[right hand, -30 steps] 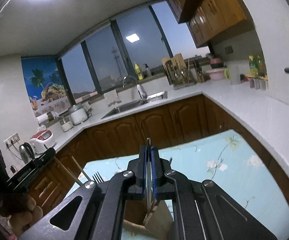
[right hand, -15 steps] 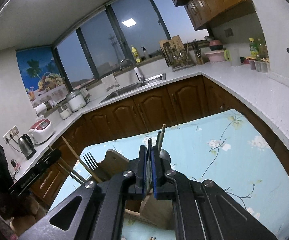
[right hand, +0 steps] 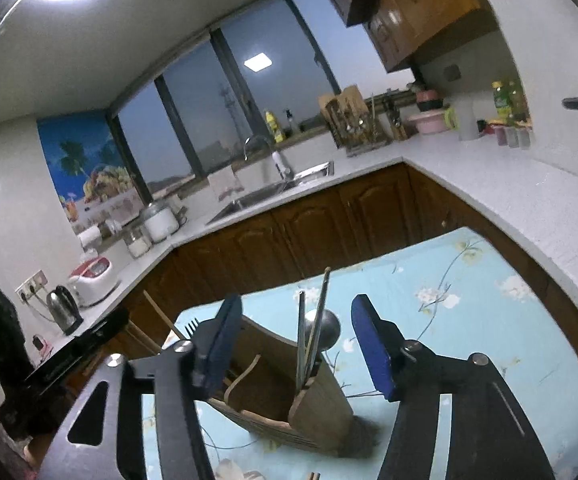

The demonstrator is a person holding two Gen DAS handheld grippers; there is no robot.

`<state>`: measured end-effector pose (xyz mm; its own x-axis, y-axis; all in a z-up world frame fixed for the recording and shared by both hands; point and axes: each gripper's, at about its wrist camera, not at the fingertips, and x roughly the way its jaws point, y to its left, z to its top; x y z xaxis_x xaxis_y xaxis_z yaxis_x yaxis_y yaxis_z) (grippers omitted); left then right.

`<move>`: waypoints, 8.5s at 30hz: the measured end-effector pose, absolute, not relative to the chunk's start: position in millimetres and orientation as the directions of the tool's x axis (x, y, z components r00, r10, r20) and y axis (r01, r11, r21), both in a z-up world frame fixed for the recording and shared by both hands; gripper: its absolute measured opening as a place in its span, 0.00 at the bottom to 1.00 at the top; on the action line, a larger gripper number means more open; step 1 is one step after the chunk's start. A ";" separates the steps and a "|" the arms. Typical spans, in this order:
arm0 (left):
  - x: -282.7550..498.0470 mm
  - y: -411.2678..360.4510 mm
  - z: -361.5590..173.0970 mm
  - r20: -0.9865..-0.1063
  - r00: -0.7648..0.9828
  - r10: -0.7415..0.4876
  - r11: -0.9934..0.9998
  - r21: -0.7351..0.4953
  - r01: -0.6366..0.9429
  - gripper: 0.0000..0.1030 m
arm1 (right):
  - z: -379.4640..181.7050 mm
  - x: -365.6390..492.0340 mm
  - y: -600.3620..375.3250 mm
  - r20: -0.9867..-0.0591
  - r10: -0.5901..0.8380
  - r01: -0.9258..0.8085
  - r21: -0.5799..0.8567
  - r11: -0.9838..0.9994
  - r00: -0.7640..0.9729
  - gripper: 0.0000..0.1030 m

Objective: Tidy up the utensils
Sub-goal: 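Open the left tool into the holder while the right tool drops its chopstick in, then move both tools back down to the remaining chopsticks on the tablecloth, then close the left tool on a wooden chopstick while the right tool grasps another wooden chopstick, then lift the wooden chopstick with the left tool while the right tool carries its chopstick over the holder, then open the left tool into the holder while the right tool releases its chopstick into it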

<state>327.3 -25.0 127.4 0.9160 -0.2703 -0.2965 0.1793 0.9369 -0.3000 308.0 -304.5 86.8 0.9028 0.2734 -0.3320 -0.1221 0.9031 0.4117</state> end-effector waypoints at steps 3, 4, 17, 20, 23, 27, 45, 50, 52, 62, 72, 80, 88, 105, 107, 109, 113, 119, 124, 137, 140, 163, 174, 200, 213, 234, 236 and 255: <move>310.3 -17.2 133.6 -0.274 0.927 -0.254 0.936 -0.310 0.165 0.76 | 90.1 290.1 -311.2 -0.301 0.270 -0.125 0.425 0.897 0.915 0.95; 306.4 -14.2 134.5 -0.277 0.928 -0.249 0.937 -0.312 0.158 0.79 | 91.1 285.5 -312.0 -0.296 0.265 -0.124 0.419 0.900 0.918 0.95; 229.2 22.6 107.5 -0.357 0.916 -0.180 0.944 -0.324 0.059 0.91 | 85.0 217.9 -306.4 -0.307 0.244 -0.118 0.377 0.919 0.920 0.97; 212.1 28.4 93.5 -0.382 0.910 -0.162 0.947 -0.318 0.035 0.95 | 72.8 207.5 -301.5 -0.344 0.247 -0.116 0.360 0.926 0.906 0.97; 199.9 34.7 77.7 -0.421 0.891 -0.169 0.941 -0.339 0.018 0.95 | 57.5 198.2 -294.1 -0.390 0.242 -0.107 0.337 0.936 0.889 0.97; 185.0 35.9 52.5 -0.481 0.863 -0.152 0.948 -0.317 -0.009 0.95 | 37.0 185.7 -287.4 -0.434 0.252 -0.106 0.332 0.937 0.865 0.97; 191.6 -12.4 -13.5 -0.686 0.684 -0.248 0.956 -0.287 0.058 0.93 | -5.8 181.3 -284.5 -0.540 0.287 -0.086 0.367 0.926 0.791 0.97; 208.5 -35.2 -27.4 -0.731 0.632 -0.258 0.962 -0.258 0.094 0.80 | -14.0 194.7 -283.8 -0.560 0.291 -0.075 0.375 0.924 0.775 0.87; 215.7 -41.2 -31.1 -0.740 0.618 -0.266 0.960 -0.260 0.102 0.77 | -19.1 204.9 -282.7 -0.580 0.300 -0.076 0.378 0.923 0.758 0.76; 239.5 -59.5 -53.7 -0.794 0.553 -0.253 0.967 -0.222 0.125 0.62 | -54.1 268.8 -255.4 -0.683 0.357 -0.103 0.383 0.918 0.637 0.28; 247.8 -61.6 -59.5 -0.794 0.550 -0.258 0.966 -0.201 0.164 0.48 | -77.5 303.5 -232.0 -0.756 0.328 -0.122 0.317 0.941 0.566 0.13; 252.8 -67.3 -60.3 -0.796 0.556 -0.239 0.969 -0.158 0.191 0.43 | -76.2 307.9 -218.1 -0.776 0.281 -0.150 0.238 0.960 0.565 0.12; 258.5 -75.6 -61.7 -0.795 0.555 -0.244 0.963 -0.133 0.233 0.08 | -77.4 307.4 -215.3 -0.777 0.260 -0.149 0.213 0.966 0.573 0.10; 245.0 -55.3 -24.1 -0.753 0.560 -0.346 0.936 -0.237 0.260 0.00 | 0.4 247.4 -254.4 -0.616 0.401 -0.166 0.403 0.900 0.678 0.05; 249.4 -59.6 -31.4 -0.772 0.532 -0.347 0.935 -0.240 0.261 0.00 | 4.5 242.3 -256.5 -0.609 0.399 -0.165 0.404 0.900 0.686 0.05; 252.1 -65.2 -37.9 -0.795 0.520 -0.313 0.945 -0.206 0.253 0.02 | 5.6 239.5 -258.2 -0.600 0.405 -0.167 0.412 0.896 0.690 0.05; 260.4 -77.6 -53.2 -0.827 0.491 -0.275 0.952 -0.164 0.259 0.08 | 3.3 228.7 -263.2 -0.595 0.401 -0.155 0.421 0.894 0.697 0.05; 269.7 -94.0 -61.8 -0.840 0.490 -0.235 0.953 -0.101 0.284 0.09 | 3.7 220.2 -273.0 -0.587 0.399 -0.140 0.436 0.889 0.704 0.05; 269.2 -100.7 -62.9 -0.833 0.508 -0.221 0.947 -0.058 0.317 0.05 | 2.7 218.7 -275.0 -0.580 0.402 -0.136 0.447 0.884 0.708 0.05; 247.3 -68.2 -25.4 -0.764 0.553 -0.333 0.936 -0.197 0.291 0.04 | 9.9 207.4 -278.0 -0.568 0.394 -0.139 0.439 0.888 0.723 0.05; 234.0 -60.8 -6.5 -0.732 0.584 -0.351 0.931 -0.207 0.300 0.04 | 13.1 204.9 -277.4 -0.562 0.392 -0.142 0.437 0.888 0.728 0.05; 183.7 -6.3 91.5 -0.524 0.746 -0.411 0.908 -0.309 0.284 0.04 | 75.5 176.4 -268.3 -0.441 0.402 -0.231 0.392 0.891 0.803 0.05; 181.6 6.4 104.7 -0.466 0.786 -0.406 0.904 -0.334 0.268 0.04 | 84.1 176.7 -266.7 -0.423 0.397 -0.236 0.384 0.893 0.815 0.05; 227.5 7.3 171.3 -0.292 0.890 -0.351 0.919 -0.288 0.269 0.04 | 143.6 209.4 -286.5 -0.307 0.344 -0.243 0.322 0.915 0.887 0.05; 293.5 -3.2 216.0 -0.153 0.949 -0.275 0.938 -0.259 0.230 0.04 | 194.5 265.6 -288.3 -0.184 0.280 -0.220 0.289 0.932 0.942 0.05; 342.3 -33.8 130.5 -0.224 0.951 -0.211 0.952 -0.269 0.148 0.04 | 117.3 303.8 -284.0 -0.250 0.224 -0.143 0.306 0.941 0.942 0.05; 343.8 -33.3 124.9 -0.239 0.948 -0.211 0.953 -0.266 0.145 0.04 | 110.9 306.6 -286.1 -0.264 0.222 -0.135 0.313 0.940 0.939 0.05; 349.4 -39.7 102.1 -0.341 0.905 -0.254 0.955 -0.234 0.180 0.06 | 88.1 321.3 -293.6 -0.365 0.236 -0.106 0.344 0.933 0.901 0.06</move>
<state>349.4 -39.7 102.1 0.9052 -0.2541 -0.3407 0.1803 0.9555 -0.2336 321.3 -293.6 88.1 0.9006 0.2364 -0.3647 -0.1058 0.9331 0.3437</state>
